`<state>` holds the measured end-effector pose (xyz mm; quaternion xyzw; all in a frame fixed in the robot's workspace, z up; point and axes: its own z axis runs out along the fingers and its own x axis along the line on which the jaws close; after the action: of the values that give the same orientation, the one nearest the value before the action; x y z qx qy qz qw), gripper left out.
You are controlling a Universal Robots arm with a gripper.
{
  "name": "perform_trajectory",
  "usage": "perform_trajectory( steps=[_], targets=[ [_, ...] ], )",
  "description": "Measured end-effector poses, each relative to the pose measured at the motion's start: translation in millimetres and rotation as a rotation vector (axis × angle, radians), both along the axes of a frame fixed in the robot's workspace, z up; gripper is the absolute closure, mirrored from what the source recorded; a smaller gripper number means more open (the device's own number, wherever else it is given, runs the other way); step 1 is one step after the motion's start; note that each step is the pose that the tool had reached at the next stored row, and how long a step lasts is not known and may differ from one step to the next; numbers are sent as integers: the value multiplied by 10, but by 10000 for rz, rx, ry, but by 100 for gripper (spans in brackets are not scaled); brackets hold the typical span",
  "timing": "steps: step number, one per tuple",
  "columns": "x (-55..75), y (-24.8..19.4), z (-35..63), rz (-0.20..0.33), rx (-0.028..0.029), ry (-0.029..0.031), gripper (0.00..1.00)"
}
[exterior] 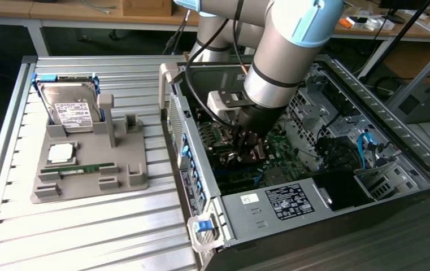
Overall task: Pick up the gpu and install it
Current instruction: 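Insert the gpu into the slot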
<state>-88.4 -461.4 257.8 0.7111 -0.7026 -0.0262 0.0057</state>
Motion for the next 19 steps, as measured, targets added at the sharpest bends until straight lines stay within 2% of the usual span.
perform_trajectory(
  steps=[5,7,11,16,19],
  targets=[
    [0,-1,5,0,8,-9,73],
    [-2,1,24,-1,22,-33,73],
    [-6,0,76,1,8,-67,73],
    [-7,-9,69,-165,-4,-65,73],
    [-8,5,30,-177,0,-67,73]
  ],
)
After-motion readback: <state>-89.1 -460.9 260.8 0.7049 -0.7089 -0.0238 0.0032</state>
